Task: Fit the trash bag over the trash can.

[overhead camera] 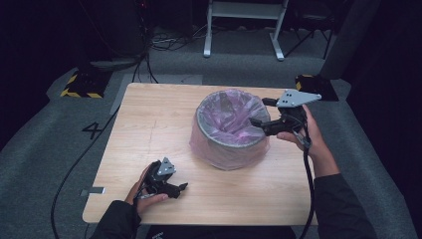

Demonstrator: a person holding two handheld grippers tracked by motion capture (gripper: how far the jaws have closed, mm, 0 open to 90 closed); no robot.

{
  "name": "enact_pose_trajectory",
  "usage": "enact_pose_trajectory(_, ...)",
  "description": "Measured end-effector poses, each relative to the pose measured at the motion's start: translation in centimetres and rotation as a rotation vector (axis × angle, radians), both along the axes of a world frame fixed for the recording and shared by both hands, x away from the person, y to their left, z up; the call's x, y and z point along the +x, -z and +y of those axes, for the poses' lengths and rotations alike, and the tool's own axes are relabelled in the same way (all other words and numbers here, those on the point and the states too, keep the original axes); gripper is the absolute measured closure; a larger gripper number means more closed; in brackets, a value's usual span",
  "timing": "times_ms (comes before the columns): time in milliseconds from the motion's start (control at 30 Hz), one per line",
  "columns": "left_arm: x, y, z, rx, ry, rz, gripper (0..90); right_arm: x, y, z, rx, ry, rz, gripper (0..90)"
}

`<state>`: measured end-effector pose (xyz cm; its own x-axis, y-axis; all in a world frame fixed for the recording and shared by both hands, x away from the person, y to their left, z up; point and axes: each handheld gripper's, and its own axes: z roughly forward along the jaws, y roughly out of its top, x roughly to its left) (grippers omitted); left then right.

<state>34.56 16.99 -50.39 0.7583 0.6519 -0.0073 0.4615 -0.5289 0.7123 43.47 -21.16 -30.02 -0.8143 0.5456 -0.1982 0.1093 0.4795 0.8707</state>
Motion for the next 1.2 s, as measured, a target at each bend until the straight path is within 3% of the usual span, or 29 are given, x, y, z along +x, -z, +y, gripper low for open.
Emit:
enact_pose_trajectory(500, 0.0, 0.0, 0.0, 0.0, 0.0, 0.0, 14.8, 1.0, 0.5, 2.5, -0.075, -0.031, 0.007, 20.5)
enact_pose_trajectory(900, 0.0, 0.0, 0.0, 0.0, 0.0, 0.0, 14.8, 1.5, 1.1, 3.8, -0.102, -0.08, 0.062, 20.6)
enact_pose_trajectory(1200, 0.0, 0.0, 0.0, 0.0, -0.001, 0.0, 14.8, 2.0, 1.7, 4.6, -0.167, -0.114, 0.104, 20.9)
